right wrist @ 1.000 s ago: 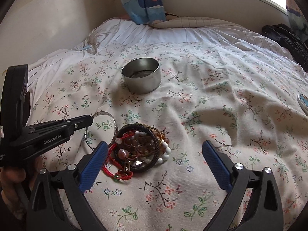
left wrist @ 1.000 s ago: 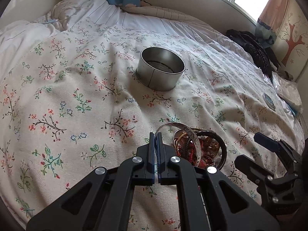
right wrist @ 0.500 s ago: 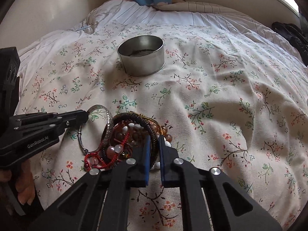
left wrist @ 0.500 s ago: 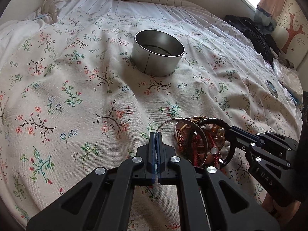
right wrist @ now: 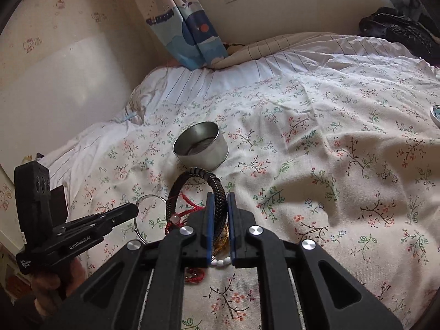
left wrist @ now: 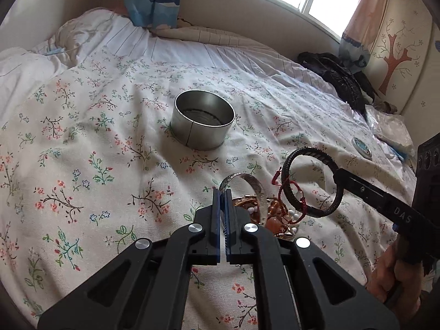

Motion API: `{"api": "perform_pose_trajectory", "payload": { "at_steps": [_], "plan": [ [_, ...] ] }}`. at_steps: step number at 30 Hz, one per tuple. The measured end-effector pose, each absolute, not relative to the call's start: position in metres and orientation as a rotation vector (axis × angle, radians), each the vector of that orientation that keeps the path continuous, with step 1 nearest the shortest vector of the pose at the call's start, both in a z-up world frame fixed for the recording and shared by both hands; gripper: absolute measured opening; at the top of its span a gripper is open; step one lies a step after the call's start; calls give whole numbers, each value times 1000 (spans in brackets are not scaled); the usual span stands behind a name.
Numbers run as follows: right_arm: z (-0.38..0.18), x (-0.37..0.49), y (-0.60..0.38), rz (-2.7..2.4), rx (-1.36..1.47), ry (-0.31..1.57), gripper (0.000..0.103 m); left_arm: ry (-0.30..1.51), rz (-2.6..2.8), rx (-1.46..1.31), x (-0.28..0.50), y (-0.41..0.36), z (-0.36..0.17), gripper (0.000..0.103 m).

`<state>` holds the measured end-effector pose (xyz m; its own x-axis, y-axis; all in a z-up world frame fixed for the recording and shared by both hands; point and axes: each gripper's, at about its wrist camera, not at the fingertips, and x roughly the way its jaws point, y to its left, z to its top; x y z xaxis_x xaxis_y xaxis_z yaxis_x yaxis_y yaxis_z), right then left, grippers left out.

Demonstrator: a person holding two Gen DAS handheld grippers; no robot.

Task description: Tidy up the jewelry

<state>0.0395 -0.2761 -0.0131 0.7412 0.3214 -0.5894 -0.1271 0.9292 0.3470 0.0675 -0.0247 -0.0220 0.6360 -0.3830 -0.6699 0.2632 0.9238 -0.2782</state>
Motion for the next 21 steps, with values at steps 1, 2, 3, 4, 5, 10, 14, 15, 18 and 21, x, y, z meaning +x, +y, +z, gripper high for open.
{"api": "perform_pose_trajectory", "payload": {
  "at_steps": [1, 2, 3, 4, 5, 10, 14, 15, 18, 21],
  "plan": [
    [-11, 38, -278, 241, 297, 682, 10, 787, -379, -170, 66, -23, -20, 2],
    [-9, 36, -281, 246, 308, 667, 10, 780, -380, -174, 65, -23, -19, 2],
    [-7, 34, -284, 270, 328, 647, 10, 776, -385, -181, 65, -23, -18, 2],
    [-5, 32, -285, 300, 344, 627, 10, 774, -390, -187, 65, -22, -17, 2],
    [-3, 30, -283, 271, 306, 629, 10, 774, -387, -184, 64, -23, -18, 0],
    [-15, 39, -265, 96, 79, 723, 6, 797, -367, -169, 67, -25, -22, 0],
    [-16, 37, -268, 96, 93, 716, 4, 843, -356, -161, 73, -26, -29, 0],
    [-17, 37, -267, 99, 93, 721, 4, 863, -343, -154, 76, -26, -33, 0],
    [-22, 43, -268, 103, 108, 762, 4, 923, -311, -102, 86, -33, -45, 1],
    [-30, 51, -276, 67, 141, 806, 35, 904, -273, 35, 92, -47, -48, 6]
  ]
}}
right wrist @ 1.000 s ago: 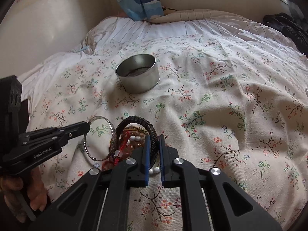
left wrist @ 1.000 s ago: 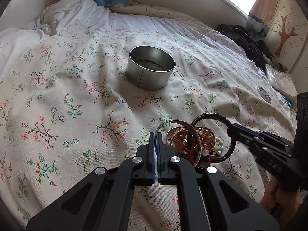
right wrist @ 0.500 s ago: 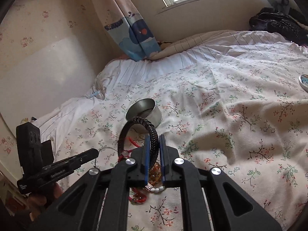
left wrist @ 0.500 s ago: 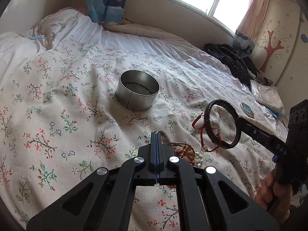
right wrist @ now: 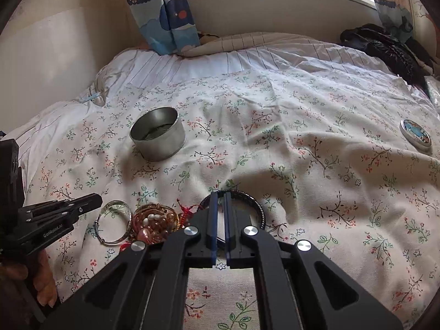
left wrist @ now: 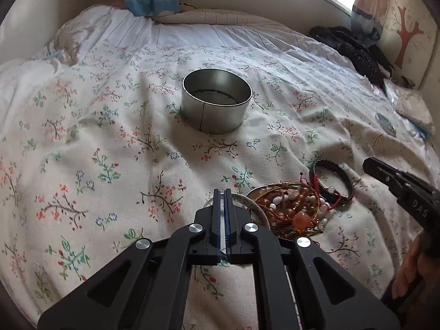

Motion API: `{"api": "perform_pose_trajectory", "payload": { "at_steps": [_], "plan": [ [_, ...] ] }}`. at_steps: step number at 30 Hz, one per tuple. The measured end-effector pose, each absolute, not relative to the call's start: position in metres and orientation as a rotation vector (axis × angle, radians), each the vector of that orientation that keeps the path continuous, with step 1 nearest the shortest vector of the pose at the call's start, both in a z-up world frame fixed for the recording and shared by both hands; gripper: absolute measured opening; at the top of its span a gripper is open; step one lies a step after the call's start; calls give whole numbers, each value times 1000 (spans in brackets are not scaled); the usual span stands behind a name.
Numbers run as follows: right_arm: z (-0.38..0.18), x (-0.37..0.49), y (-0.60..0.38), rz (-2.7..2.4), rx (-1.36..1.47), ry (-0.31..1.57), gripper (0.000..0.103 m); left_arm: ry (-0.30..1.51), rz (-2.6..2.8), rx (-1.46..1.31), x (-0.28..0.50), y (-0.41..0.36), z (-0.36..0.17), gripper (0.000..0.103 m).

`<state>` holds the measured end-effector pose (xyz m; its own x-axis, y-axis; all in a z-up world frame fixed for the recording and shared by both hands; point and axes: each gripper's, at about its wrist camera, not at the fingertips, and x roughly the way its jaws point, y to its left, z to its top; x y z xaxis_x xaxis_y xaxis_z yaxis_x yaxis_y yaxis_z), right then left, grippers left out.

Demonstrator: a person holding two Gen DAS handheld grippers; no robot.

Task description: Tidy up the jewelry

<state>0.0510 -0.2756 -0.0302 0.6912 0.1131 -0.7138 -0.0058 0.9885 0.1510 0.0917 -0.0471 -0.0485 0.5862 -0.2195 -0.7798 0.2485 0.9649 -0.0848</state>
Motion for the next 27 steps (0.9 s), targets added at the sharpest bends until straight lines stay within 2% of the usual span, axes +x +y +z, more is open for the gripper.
{"api": "perform_pose_trajectory", "payload": {
  "at_steps": [1, 2, 5, 7, 8, 9, 10, 11, 12, 14, 18, 22, 27],
  "plan": [
    [-33, 54, -279, 51, 148, 812, 51, 902, -257, 79, 95, -51, -51, 8],
    [-34, 57, -282, 54, 156, 816, 56, 912, -252, 114, 97, -55, -55, 15],
    [-49, 71, -288, 36, 153, 887, 56, 941, -231, 166, 101, -60, -63, 32],
    [-68, 83, -292, 35, 158, 977, 54, 966, -196, 182, 106, -59, -68, 36],
    [-77, 88, -292, 36, 143, 1019, 44, 989, -192, 172, 108, -57, -72, 36],
    [-81, 91, -292, 24, 118, 1036, 28, 1015, -191, 165, 111, -56, -76, 34],
    [-79, 91, -291, 20, 99, 1026, 21, 1031, -188, 168, 113, -55, -79, 28],
    [-76, 89, -291, 19, 88, 1010, 11, 1030, -182, 181, 112, -56, -79, 15],
    [-73, 85, -290, 19, 83, 990, 10, 1019, -185, 189, 110, -57, -77, 9],
    [-61, 76, -284, 8, 32, 928, 10, 983, -192, 186, 105, -57, -71, 5],
    [-30, 53, -267, 3, -68, 758, 10, 877, -221, 127, 93, -49, -50, 4],
    [15, 7, -246, 87, -126, 465, 10, 733, -293, 29, 75, -40, -22, 4],
    [11, 9, -231, 82, -188, 499, 9, 742, -295, -5, 81, -38, -20, 4]
  ]
}}
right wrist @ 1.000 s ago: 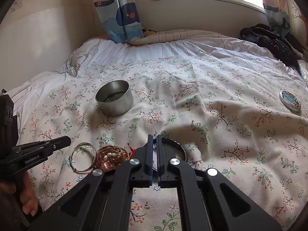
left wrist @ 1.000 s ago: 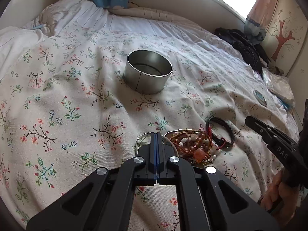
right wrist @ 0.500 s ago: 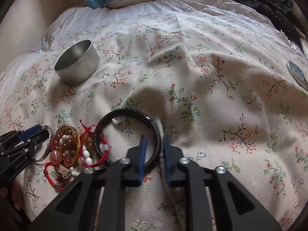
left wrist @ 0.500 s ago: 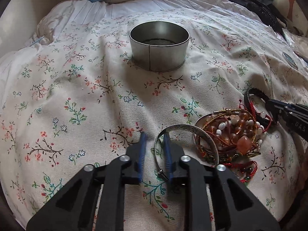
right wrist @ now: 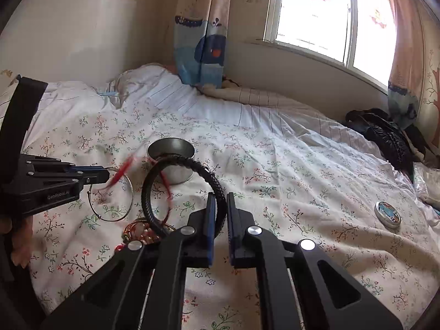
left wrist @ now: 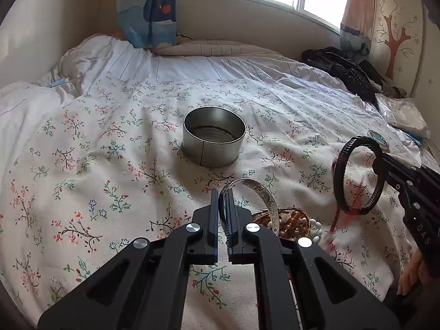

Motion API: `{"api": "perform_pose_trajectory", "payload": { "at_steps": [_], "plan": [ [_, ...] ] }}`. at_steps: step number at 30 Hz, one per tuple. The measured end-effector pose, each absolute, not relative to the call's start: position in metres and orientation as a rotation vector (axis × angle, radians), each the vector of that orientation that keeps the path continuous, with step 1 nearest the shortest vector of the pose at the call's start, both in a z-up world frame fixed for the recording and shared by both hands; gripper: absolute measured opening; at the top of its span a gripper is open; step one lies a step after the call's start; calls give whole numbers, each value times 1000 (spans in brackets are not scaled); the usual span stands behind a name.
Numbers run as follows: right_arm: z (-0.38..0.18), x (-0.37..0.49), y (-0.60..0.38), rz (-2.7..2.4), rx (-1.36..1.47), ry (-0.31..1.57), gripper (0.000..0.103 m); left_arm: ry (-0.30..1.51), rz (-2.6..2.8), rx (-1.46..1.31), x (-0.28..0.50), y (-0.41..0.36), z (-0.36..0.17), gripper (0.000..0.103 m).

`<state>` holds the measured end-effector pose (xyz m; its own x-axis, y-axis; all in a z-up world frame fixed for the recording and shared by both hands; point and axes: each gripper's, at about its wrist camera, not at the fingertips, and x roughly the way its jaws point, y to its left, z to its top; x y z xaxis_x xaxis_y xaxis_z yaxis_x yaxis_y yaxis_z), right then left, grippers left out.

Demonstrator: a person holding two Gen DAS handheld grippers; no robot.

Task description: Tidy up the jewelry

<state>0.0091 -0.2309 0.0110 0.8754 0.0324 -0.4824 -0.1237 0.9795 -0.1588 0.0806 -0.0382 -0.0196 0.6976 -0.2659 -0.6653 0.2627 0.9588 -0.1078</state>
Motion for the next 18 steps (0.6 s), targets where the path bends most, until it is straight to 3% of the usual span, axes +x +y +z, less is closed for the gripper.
{"api": "perform_pose_trajectory", "payload": {
  "at_steps": [18],
  "plan": [
    [9, 66, -258, 180, 175, 600, 9, 703, -302, -114, 101, -31, -14, 4]
  ]
}}
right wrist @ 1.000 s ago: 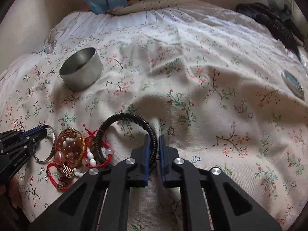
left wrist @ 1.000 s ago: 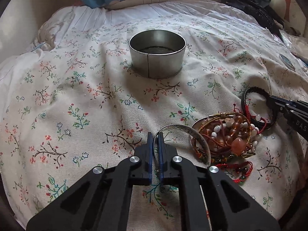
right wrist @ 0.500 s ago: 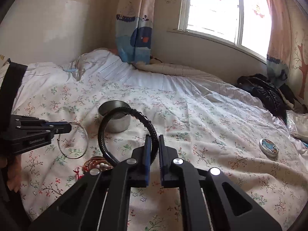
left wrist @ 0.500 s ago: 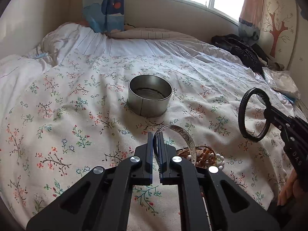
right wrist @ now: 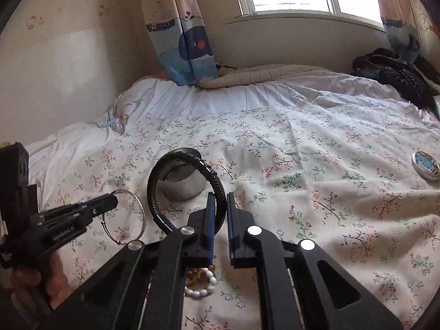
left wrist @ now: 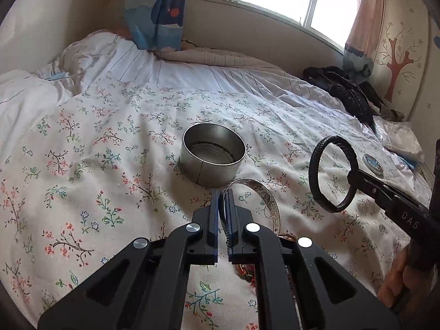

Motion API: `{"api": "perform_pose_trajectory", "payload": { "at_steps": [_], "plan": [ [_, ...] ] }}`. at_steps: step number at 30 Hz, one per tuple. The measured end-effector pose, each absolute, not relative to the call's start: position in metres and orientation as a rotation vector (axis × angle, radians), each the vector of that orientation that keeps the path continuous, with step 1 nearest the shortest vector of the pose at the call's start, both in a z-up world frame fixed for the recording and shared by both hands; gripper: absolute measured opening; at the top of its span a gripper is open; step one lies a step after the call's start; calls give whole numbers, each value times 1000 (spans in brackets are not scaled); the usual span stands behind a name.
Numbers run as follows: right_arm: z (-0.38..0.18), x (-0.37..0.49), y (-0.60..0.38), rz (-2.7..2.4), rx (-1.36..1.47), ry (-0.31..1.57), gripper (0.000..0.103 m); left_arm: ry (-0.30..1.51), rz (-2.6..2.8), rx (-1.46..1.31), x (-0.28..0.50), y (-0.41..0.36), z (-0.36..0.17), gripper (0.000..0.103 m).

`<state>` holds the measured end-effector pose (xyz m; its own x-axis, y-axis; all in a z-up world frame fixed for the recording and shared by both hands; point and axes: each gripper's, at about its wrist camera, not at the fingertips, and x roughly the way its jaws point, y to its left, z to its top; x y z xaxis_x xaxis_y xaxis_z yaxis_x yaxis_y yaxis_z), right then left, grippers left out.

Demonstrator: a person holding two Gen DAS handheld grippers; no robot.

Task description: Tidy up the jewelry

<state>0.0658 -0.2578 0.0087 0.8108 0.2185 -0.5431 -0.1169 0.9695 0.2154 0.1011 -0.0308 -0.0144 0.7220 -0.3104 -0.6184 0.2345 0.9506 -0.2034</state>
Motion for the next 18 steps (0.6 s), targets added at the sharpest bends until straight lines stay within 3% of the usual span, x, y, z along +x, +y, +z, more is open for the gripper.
{"api": "perform_pose_trajectory", "payload": {
  "at_steps": [18],
  "plan": [
    [0, 171, -237, 204, 281, 611, 9, 695, -234, -206, 208, -41, -18, 4]
  ]
}}
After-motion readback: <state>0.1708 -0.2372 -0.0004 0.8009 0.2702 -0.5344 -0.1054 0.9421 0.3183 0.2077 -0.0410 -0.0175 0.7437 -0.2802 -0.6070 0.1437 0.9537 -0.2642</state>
